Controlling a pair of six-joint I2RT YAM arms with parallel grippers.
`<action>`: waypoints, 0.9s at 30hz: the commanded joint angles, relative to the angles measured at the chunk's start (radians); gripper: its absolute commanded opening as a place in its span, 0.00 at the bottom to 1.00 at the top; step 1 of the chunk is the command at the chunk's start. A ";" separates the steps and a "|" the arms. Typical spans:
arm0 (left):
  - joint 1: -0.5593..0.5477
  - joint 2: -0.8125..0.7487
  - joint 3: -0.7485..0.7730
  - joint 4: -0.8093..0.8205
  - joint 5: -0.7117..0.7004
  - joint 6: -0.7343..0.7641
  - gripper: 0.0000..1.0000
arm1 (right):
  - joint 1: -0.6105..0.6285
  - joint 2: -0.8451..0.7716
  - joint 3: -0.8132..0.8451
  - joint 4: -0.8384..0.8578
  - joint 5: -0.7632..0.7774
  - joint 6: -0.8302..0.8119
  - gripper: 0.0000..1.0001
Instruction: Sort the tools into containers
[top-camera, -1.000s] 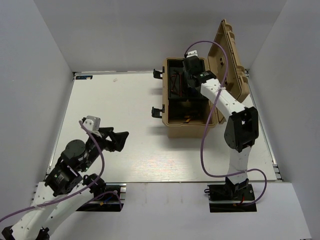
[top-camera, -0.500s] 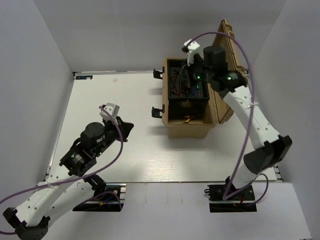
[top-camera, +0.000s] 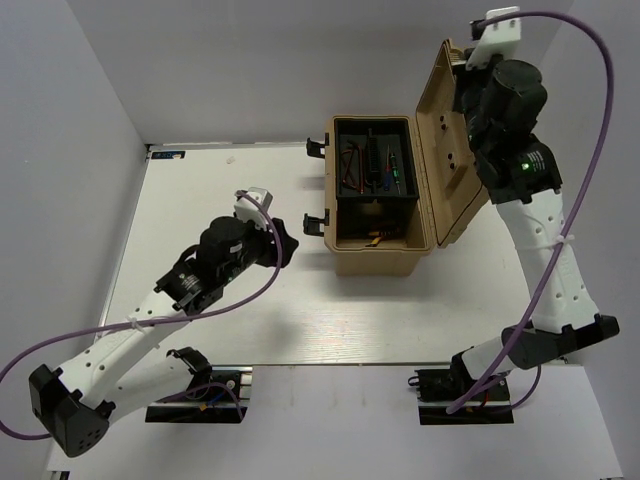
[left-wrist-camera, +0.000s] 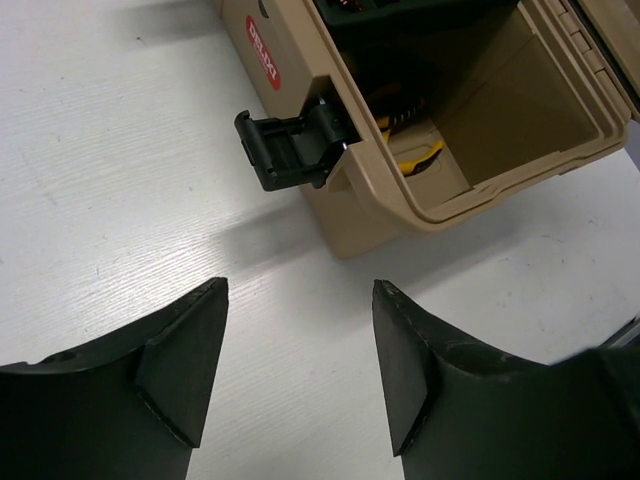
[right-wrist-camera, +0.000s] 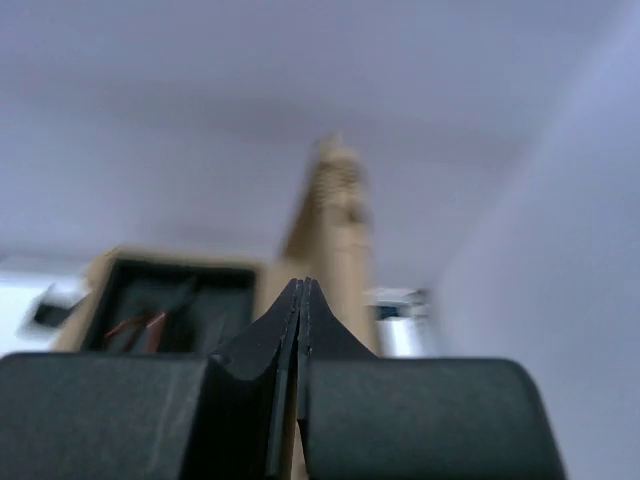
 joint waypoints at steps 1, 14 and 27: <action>0.002 -0.005 0.041 0.020 -0.010 0.009 0.72 | -0.024 -0.044 -0.033 0.280 0.290 -0.161 0.00; 0.020 0.261 0.268 -0.121 -0.240 0.021 0.77 | -0.346 -0.038 -0.159 0.096 0.016 -0.144 0.00; 0.071 0.283 0.209 -0.001 -0.240 0.087 0.78 | -0.454 0.046 -0.151 -0.199 -0.652 0.008 0.00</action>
